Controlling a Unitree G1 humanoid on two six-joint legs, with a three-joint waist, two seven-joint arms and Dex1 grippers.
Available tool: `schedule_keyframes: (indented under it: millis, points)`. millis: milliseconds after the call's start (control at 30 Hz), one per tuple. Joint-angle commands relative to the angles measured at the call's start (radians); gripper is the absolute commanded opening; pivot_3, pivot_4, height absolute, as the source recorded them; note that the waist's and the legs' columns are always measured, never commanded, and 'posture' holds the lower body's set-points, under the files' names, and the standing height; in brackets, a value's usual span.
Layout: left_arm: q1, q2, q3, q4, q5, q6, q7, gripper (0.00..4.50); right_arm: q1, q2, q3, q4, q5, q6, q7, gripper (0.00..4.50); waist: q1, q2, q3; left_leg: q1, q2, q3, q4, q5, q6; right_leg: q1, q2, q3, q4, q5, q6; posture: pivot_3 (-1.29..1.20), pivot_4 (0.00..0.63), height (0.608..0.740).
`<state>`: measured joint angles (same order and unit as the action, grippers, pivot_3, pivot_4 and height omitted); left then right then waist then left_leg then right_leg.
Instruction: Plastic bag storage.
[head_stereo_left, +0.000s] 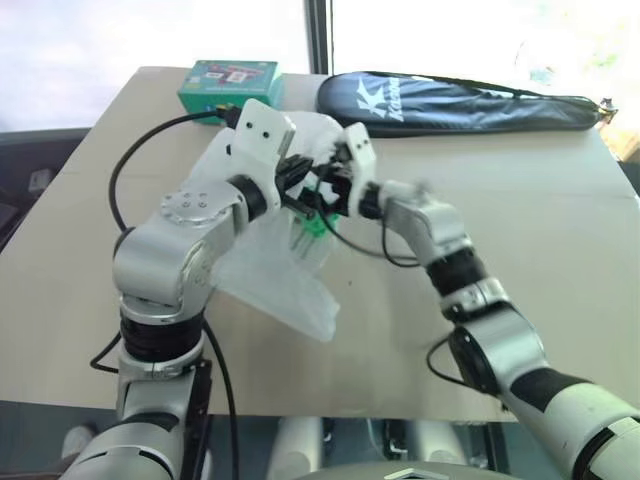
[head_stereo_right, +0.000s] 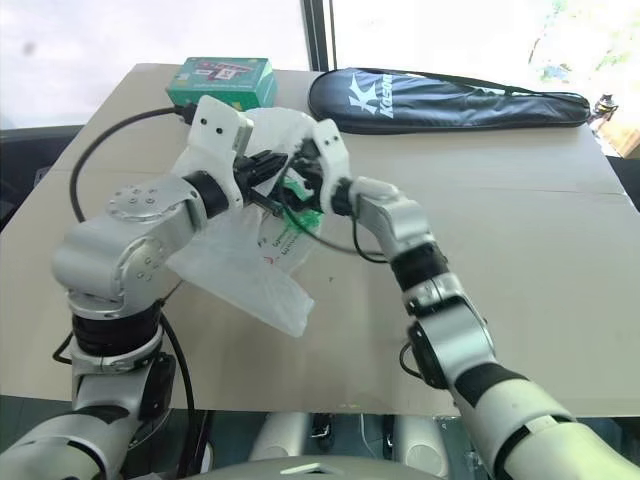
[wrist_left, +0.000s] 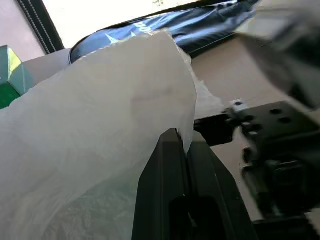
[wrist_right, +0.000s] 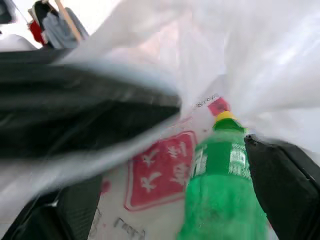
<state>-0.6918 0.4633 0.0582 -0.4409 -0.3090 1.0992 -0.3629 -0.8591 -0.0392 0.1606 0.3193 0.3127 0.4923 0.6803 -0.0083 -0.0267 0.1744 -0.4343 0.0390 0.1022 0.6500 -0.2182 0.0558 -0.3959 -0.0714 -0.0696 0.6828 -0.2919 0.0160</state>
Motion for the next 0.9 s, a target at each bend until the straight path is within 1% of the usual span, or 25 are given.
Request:
schedule_keyframes:
  millis: [33, 100, 167, 233, 300, 367, 467, 567, 700, 767, 800, 833, 867, 900]
  points:
    - [-0.007, -0.016, 0.044, 0.032, -0.022, -0.092, -0.019, 0.0, 0.121, -0.064, 0.028, -0.338, 0.028, -0.008, 0.05, 4.47, -0.002, 0.0, 0.0, 0.0, 0.0, 0.0, 0.0, 0.0, 0.0, 0.0, 0.0, 0.0, 0.0, 0.0, 0.0, 0.0, 0.15, 0.74]
    - [-0.007, -0.04, 0.065, 0.067, -0.051, -0.135, -0.04, 0.0, 0.192, -0.111, 0.01, -0.477, 0.043, 0.0, 0.041, 4.47, -0.005, 0.0, 0.0, 0.001, 0.001, 0.0, 0.0, 0.0, 0.0, 0.0, 0.001, 0.0, 0.001, 0.0, 0.0, 0.0, 0.15, 0.74]
    - [0.0, -0.049, 0.075, 0.096, -0.068, -0.196, -0.068, 0.0, 0.24, -0.172, 0.019, -0.556, -0.019, -0.04, 0.02, 4.47, -0.005, 0.0, 0.0, 0.001, 0.001, 0.001, 0.0, 0.0, 0.0, 0.0, 0.001, 0.001, 0.002, 0.0, 0.0, 0.0, 0.15, 0.74]
    - [0.004, -0.051, 0.087, 0.118, -0.091, -0.216, -0.091, 0.0, 0.261, -0.213, 0.032, -0.579, -0.063, -0.017, -0.014, 4.47, -0.006, 0.0, 0.0, 0.002, 0.001, 0.001, 0.002, 0.0, 0.0, 0.0, 0.001, 0.001, 0.003, 0.0, 0.0, 0.0, 0.15, 0.74]
    - [0.004, -0.044, 0.096, 0.129, -0.109, -0.221, -0.103, 0.0, 0.256, -0.215, 0.045, -0.542, -0.146, -0.033, -0.1, 4.47, -0.007, 0.0, 0.0, 0.003, 0.001, 0.002, 0.003, 0.0, 0.0, 0.0, 0.001, 0.002, 0.006, 0.0, 0.0, 0.0, 0.15, 0.74]
    - [0.008, -0.034, 0.108, 0.129, -0.136, -0.216, -0.125, 0.0, 0.226, -0.173, 0.04, -0.452, -0.185, -0.03, -0.182, 4.47, -0.008, 0.0, 0.0, 0.004, 0.001, 0.002, 0.003, 0.0, 0.0, 0.0, 0.001, 0.002, 0.008, 0.0, 0.0, 0.0, 0.15, 0.74]
    - [0.016, -0.022, 0.133, 0.12, -0.177, -0.193, -0.137, 0.0, 0.161, -0.093, 0.019, -0.324, -0.182, -0.028, -0.231, 4.47, -0.008, 0.0, 0.0, 0.004, 0.001, 0.002, 0.003, 0.001, -0.001, 0.0, 0.001, 0.002, 0.01, 0.0, 0.0, 0.0, 0.15, 0.74]
    - [0.014, -0.022, 0.18, 0.125, -0.237, -0.142, -0.127, 0.0, 0.066, -0.028, 0.015, -0.146, -0.205, -0.099, -0.264, 4.47, -0.009, 0.0, 0.0, 0.004, 0.001, 0.002, 0.004, 0.001, -0.001, -0.001, 0.001, 0.003, 0.01, 0.0, 0.0, 0.0, 0.15, 0.74]
    - [0.028, 0.009, 0.172, 0.118, -0.249, -0.138, -0.133, 0.0, -0.061, 0.029, -0.012, 0.094, -0.217, -0.203, -0.294, 4.47, -0.008, 0.0, 0.0, 0.003, 0.001, 0.002, 0.004, 0.001, -0.001, -0.001, 0.001, 0.002, 0.009, 0.0, 0.0, 0.0, 0.15, 0.74]
    - [0.035, 0.015, 0.174, 0.108, -0.255, -0.138, -0.124, 0.0, -0.124, 0.033, -0.035, 0.253, -0.229, -0.269, -0.314, 3.96, -0.005, 0.0, 0.0, 0.003, 0.0, 0.001, 0.004, 0.001, -0.001, 0.0, 0.001, 0.001, 0.009, 0.0, 0.0, 0.0, 0.15, 0.74]
    - [0.038, 0.016, 0.176, 0.102, -0.259, -0.136, -0.121, 0.0, -0.141, 0.029, -0.043, 0.3, -0.228, -0.294, -0.312, 3.75, -0.005, 0.0, 0.0, 0.003, 0.0, 0.001, 0.004, 0.001, -0.001, 0.0, 0.0, 0.001, 0.009, 0.0, 0.0, 0.0, 0.15, 0.74]
    - [0.041, 0.017, 0.176, 0.098, -0.261, -0.135, -0.118, 0.0, -0.153, 0.023, -0.049, 0.333, -0.231, -0.315, -0.314, 3.42, -0.004, 0.0, 0.0, 0.003, 0.0, 0.001, 0.004, 0.001, -0.001, 0.0, 0.0, 0.001, 0.009, 0.0, 0.0, 0.0, 0.15, 0.74]
    - [0.049, 0.022, 0.176, 0.092, -0.264, -0.137, -0.118, 0.0, -0.16, 0.016, -0.058, 0.347, -0.23, -0.324, -0.313, 2.9, -0.004, 0.0, 0.0, 0.003, 0.0, 0.001, 0.004, 0.001, -0.001, 0.0, 0.0, 0.001, 0.008, 0.0, 0.0, 0.0, 0.15, 0.74]
    - [0.054, 0.026, 0.175, 0.089, -0.265, -0.138, -0.117, 0.0, -0.166, 0.012, -0.064, 0.36, -0.232, -0.334, -0.313, 2.5, -0.005, 0.0, 0.0, 0.003, 0.0, 0.001, 0.004, 0.001, -0.001, 0.0, 0.0, 0.001, 0.008, 0.0, 0.0, 0.0, 0.15, 0.74]
